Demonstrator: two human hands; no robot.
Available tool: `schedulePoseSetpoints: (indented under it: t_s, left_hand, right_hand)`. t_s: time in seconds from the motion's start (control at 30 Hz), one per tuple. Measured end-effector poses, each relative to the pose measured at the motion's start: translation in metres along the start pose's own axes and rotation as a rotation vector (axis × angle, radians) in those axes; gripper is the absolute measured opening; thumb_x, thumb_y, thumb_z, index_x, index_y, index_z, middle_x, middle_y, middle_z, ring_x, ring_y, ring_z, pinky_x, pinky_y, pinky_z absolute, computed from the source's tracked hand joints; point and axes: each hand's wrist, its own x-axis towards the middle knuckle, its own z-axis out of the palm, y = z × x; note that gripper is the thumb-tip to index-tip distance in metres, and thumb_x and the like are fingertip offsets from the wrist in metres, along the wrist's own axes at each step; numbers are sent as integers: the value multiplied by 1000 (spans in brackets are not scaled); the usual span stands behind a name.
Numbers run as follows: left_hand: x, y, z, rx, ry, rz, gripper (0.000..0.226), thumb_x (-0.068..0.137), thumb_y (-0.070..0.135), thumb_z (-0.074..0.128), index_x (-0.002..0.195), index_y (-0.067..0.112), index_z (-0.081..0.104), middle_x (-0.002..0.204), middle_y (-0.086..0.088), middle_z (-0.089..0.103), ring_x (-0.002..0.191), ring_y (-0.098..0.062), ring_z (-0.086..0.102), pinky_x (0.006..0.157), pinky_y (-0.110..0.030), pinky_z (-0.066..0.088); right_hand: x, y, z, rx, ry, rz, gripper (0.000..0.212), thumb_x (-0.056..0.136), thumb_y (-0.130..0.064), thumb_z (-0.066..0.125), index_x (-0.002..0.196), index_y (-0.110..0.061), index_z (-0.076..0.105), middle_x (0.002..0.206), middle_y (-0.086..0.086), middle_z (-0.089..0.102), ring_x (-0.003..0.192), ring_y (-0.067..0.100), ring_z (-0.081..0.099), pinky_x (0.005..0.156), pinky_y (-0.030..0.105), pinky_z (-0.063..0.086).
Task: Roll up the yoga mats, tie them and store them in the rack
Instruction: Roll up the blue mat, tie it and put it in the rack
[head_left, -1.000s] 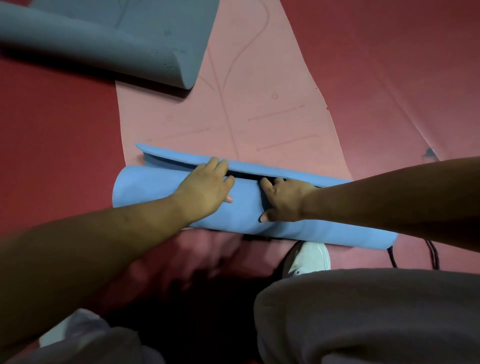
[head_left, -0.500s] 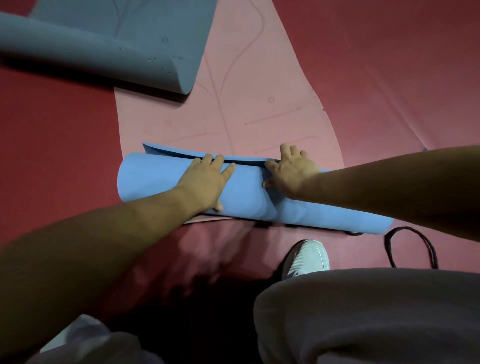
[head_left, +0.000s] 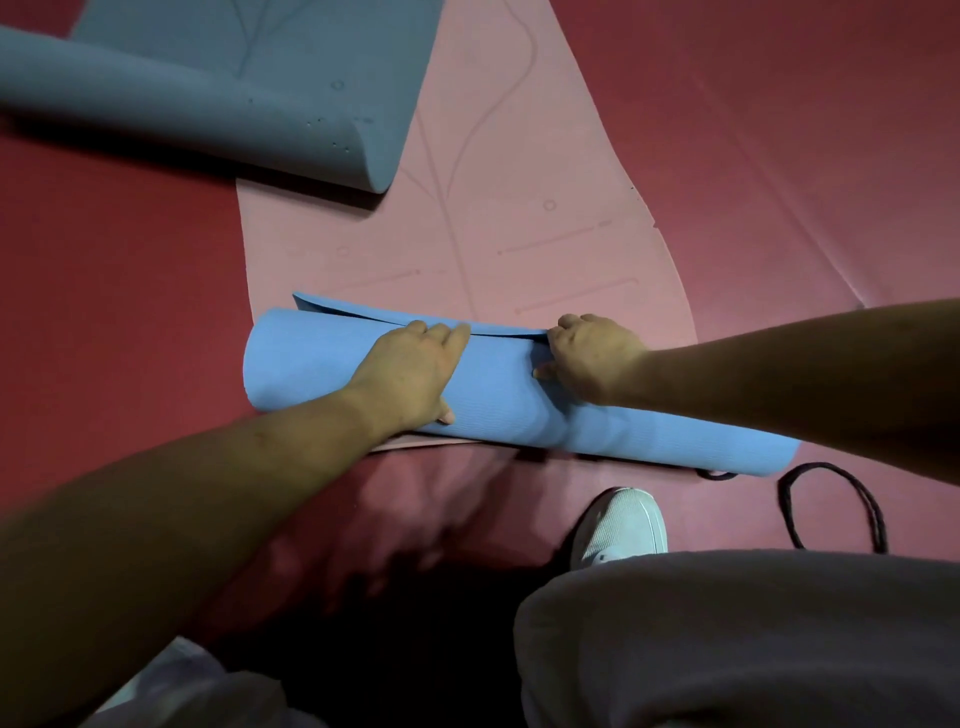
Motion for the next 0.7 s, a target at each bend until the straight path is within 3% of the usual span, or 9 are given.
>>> schedulePoseSetpoints:
  t_s: [0.13,0.2,0.27,0.4,0.5,0.57,0.7]
  left_hand:
    - [-4,-9,8,-253,28,-96,129,63,54,83,154,4,7,142,-9,45,130,-25,40,105,-35,40]
    - [-5,-12,10,-301,16,-93,126,63,55,83,155,6,14,141,-9,38,130,-26,34,110,-33,32]
    - [-5,-12,10,-274,-2,-82,116,62,58,82,152,9,28,137,-8,33,126,-25,31,110,-31,28]
    - [-3,-10,7,-218,8,-118,108,59,63,80,149,20,37,145,-12,24,134,-29,24,114,-38,22]
    - [-3,-13,10,-172,-58,-191,113,60,71,75,153,33,23,158,-23,7,147,-36,5,119,-48,5]
    - [-2,-17,12,-217,-120,-220,116,59,73,73,153,38,15,159,-23,12,149,-34,6,120,-52,5]
    - [0,-23,11,-170,-84,-185,118,51,82,68,148,30,25,143,-8,40,134,-27,33,110,-47,25]
  right_hand:
    - [-4,-2,-3,103,40,-18,53,98,-46,52,133,-9,38,121,16,55,114,34,53,88,40,42]
    - [-3,0,-12,87,-15,-43,56,96,-49,54,134,-12,37,119,14,55,112,35,55,81,37,42]
    - [-2,1,-21,11,-87,-83,61,91,-58,54,133,-14,45,119,11,54,111,33,55,85,37,48]
    - [0,-17,-32,-139,-235,-78,109,68,-90,51,142,-12,36,128,17,46,115,36,52,93,42,46]
    - [12,-40,-30,-135,-237,-70,123,59,-85,66,145,-5,29,132,17,37,116,35,49,97,45,48]
    - [18,-50,-21,-19,-227,-44,129,56,-76,78,146,-5,20,135,17,36,116,36,51,96,46,48]
    - [17,-56,5,-69,-142,-31,146,49,-76,79,152,-9,1,139,15,36,122,39,45,101,52,41]
